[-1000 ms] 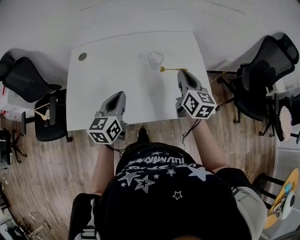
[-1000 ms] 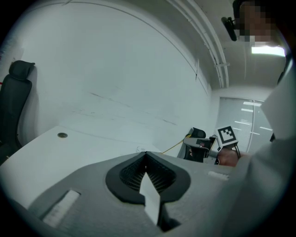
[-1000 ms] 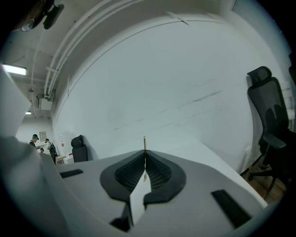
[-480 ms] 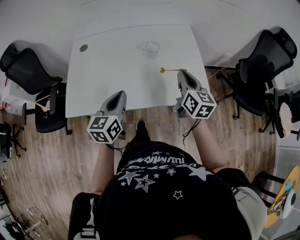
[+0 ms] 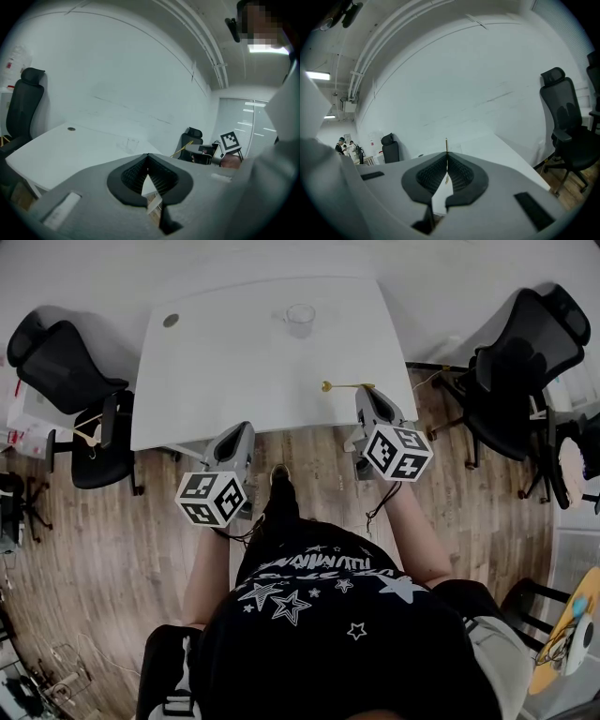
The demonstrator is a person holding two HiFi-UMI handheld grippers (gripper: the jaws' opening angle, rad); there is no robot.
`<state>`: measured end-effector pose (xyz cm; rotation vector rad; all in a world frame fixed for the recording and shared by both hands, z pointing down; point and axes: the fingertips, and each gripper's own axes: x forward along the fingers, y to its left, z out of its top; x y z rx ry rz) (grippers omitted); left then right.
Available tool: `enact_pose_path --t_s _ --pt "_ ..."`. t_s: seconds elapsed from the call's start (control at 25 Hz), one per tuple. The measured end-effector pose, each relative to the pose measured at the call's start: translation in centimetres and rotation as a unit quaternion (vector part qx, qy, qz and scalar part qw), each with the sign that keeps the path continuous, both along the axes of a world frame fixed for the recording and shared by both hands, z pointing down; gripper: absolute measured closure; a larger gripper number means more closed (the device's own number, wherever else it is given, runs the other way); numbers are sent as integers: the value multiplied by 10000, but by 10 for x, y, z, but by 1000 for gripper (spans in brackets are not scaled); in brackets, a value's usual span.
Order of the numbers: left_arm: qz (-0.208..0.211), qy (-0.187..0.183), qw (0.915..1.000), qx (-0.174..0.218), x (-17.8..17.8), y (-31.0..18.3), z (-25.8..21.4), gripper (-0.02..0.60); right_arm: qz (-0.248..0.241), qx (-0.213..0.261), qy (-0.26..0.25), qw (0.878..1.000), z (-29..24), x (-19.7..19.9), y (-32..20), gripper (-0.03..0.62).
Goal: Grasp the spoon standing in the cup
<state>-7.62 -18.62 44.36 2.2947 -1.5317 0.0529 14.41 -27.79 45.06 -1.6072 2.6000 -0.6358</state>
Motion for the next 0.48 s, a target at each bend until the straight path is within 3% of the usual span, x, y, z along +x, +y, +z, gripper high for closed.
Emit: enact_pose_path --t_s 0.48 --pt "-275 55 9996 -3 8 55 -2 574 -240 -137 -36 9996 13 5 45 580"
